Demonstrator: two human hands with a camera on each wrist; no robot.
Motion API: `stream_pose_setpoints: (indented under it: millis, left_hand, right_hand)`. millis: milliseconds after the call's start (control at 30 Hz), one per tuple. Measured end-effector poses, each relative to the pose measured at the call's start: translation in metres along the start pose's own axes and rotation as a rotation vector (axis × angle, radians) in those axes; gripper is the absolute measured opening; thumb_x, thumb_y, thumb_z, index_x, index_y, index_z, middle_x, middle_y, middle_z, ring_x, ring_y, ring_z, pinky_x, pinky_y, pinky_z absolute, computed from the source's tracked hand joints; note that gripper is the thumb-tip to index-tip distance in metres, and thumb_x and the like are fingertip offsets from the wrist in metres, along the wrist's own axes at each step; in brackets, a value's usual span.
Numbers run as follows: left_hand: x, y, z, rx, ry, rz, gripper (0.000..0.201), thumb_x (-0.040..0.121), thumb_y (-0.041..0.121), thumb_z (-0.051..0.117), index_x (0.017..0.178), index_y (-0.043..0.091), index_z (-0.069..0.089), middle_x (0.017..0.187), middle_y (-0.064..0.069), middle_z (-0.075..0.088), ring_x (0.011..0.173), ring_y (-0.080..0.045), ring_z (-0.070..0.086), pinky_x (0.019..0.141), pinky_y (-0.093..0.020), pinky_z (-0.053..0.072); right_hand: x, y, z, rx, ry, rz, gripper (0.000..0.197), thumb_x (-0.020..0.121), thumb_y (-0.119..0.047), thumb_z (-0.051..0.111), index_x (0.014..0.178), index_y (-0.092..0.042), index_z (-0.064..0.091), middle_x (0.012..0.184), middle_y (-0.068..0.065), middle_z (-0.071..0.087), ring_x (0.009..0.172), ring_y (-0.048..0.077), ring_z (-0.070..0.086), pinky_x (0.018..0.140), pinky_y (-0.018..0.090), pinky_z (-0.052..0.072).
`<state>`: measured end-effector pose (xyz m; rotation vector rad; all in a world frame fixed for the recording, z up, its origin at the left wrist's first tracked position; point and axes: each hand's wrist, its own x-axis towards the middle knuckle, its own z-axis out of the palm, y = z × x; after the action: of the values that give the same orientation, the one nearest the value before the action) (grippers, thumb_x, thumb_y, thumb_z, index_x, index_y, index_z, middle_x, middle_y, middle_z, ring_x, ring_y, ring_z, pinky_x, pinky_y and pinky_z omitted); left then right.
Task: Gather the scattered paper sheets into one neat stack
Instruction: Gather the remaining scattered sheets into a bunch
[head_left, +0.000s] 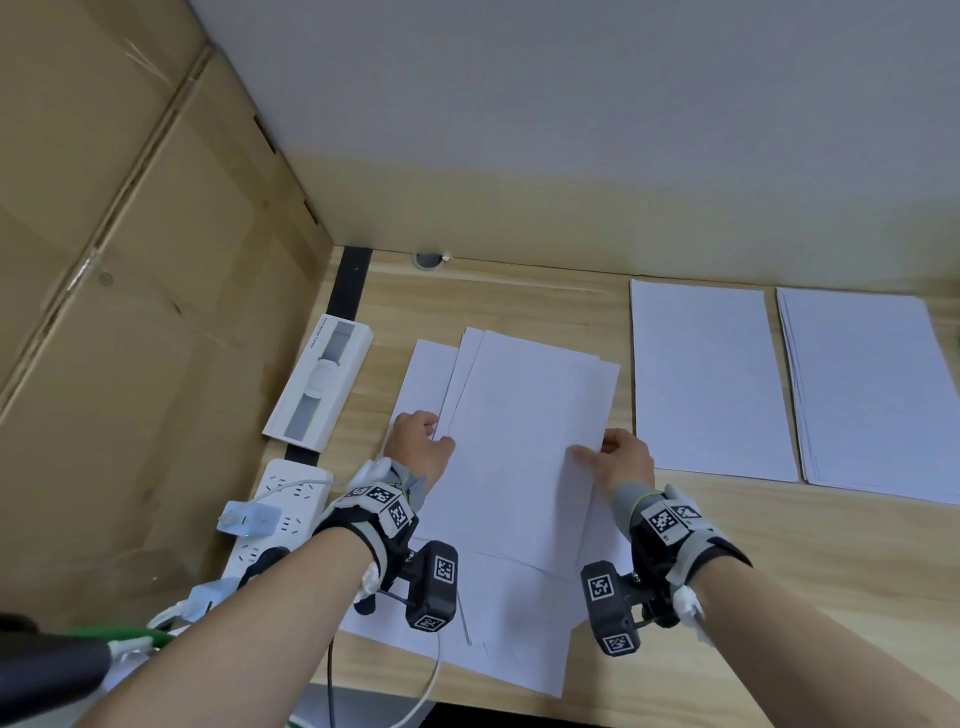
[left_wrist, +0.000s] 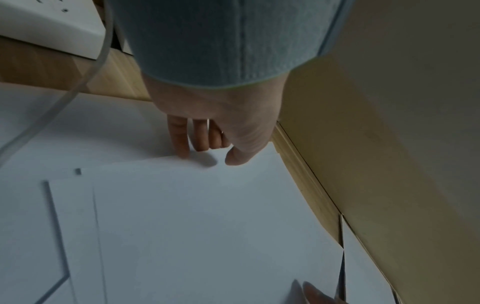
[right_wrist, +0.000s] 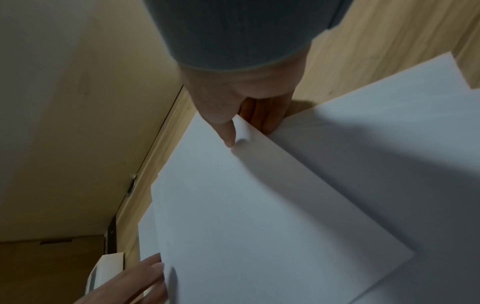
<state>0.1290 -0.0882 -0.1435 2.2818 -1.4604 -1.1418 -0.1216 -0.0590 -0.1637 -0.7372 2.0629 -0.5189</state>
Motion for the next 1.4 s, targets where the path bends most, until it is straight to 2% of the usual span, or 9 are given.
stream_pose_setpoints:
  millis: [167,333,500,633,900,1100,1200,1300,1400]
  left_hand:
    - [0.001,0.002,-0.001,-0.007,-0.06,-0.011,0.036,0.085,0.011,0.057,0.12,0.011,0.064,0.119,-0.006,0.064,0.107,-0.023,0.062,0.08,-0.024,0.044]
    - [0.002,0.003,-0.003,-0.119,-0.106,-0.08,0.03,0.082,0.016,0.059,0.111,0.014,0.066,0.108,-0.005,0.069,0.097,-0.026,0.066,0.084,-0.033,0.054]
    - [0.003,0.004,0.002,-0.204,-0.188,-0.129,0.014,0.084,0.017,0.059,0.083,0.008,0.07,0.071,-0.011,0.066,0.065,-0.024,0.061,0.054,-0.025,0.047]
    - [0.003,0.0,0.006,-0.215,-0.23,-0.108,0.026,0.085,0.02,0.066,0.064,0.007,0.06,0.063,-0.012,0.055,0.057,-0.023,0.051,0.056,-0.026,0.043]
    - [0.0,-0.004,0.002,-0.351,-0.187,-0.106,0.028,0.082,0.021,0.076,0.068,0.002,0.059,0.067,-0.013,0.056,0.05,-0.017,0.057,0.04,-0.015,0.046]
    - [-0.001,-0.004,0.007,-0.307,-0.228,-0.161,0.013,0.075,0.023,0.051,0.071,0.012,0.045,0.073,-0.011,0.044,0.072,-0.021,0.046,0.066,-0.031,0.035]
    - [-0.011,-0.002,0.007,-0.425,-0.311,-0.132,0.022,0.082,0.032,0.067,0.089,0.013,0.058,0.082,-0.012,0.058,0.079,-0.023,0.06,0.069,-0.033,0.049]
    - [-0.024,-0.004,0.007,-0.389,-0.379,-0.072,0.031,0.083,0.013,0.071,0.112,0.007,0.064,0.106,-0.012,0.069,0.099,-0.028,0.067,0.088,-0.04,0.054]
    - [-0.034,-0.005,0.008,-0.366,-0.317,-0.05,0.024,0.083,-0.003,0.057,0.102,0.011,0.063,0.1,-0.013,0.069,0.094,-0.029,0.067,0.083,-0.037,0.054]
  right_hand:
    - [0.007,0.001,0.005,0.058,-0.004,0.018,0.009,0.07,-0.022,0.073,0.076,-0.019,0.066,0.078,0.0,0.07,0.08,0.027,0.068,0.076,0.035,0.055]
    - [0.013,0.008,-0.001,0.077,0.015,0.031,0.005,0.077,-0.014,0.066,0.081,-0.013,0.07,0.081,0.009,0.072,0.078,0.03,0.068,0.078,0.04,0.056]
    - [0.017,0.017,-0.007,0.127,0.037,0.024,0.005,0.082,-0.01,0.062,0.081,-0.007,0.067,0.079,0.011,0.068,0.072,0.028,0.061,0.075,0.038,0.053]
    - [0.018,0.021,-0.009,0.187,-0.013,0.069,0.017,0.074,-0.015,0.059,0.08,-0.001,0.065,0.069,0.008,0.064,0.065,0.025,0.057,0.067,0.037,0.051]
    - [0.016,0.028,-0.033,0.142,0.13,0.041,0.018,0.083,-0.014,0.054,0.067,-0.009,0.048,0.063,0.007,0.047,0.063,0.023,0.042,0.062,0.032,0.038]
    - [0.011,0.032,-0.034,0.156,0.018,-0.002,0.018,0.083,-0.018,0.059,0.085,0.0,0.06,0.074,0.01,0.059,0.066,0.023,0.051,0.066,0.035,0.046]
    - [0.005,0.029,-0.02,0.152,-0.062,-0.053,0.016,0.084,-0.017,0.061,0.09,-0.002,0.064,0.077,0.009,0.062,0.068,0.023,0.054,0.067,0.035,0.048]
    - [-0.003,0.024,-0.008,0.106,-0.105,-0.095,0.011,0.087,-0.011,0.06,0.096,-0.006,0.066,0.078,0.005,0.064,0.071,0.025,0.057,0.067,0.032,0.048]
    - [-0.014,0.02,-0.005,0.113,-0.081,-0.129,0.019,0.083,-0.013,0.066,0.103,-0.014,0.064,0.086,0.0,0.068,0.077,0.024,0.064,0.074,0.036,0.054]
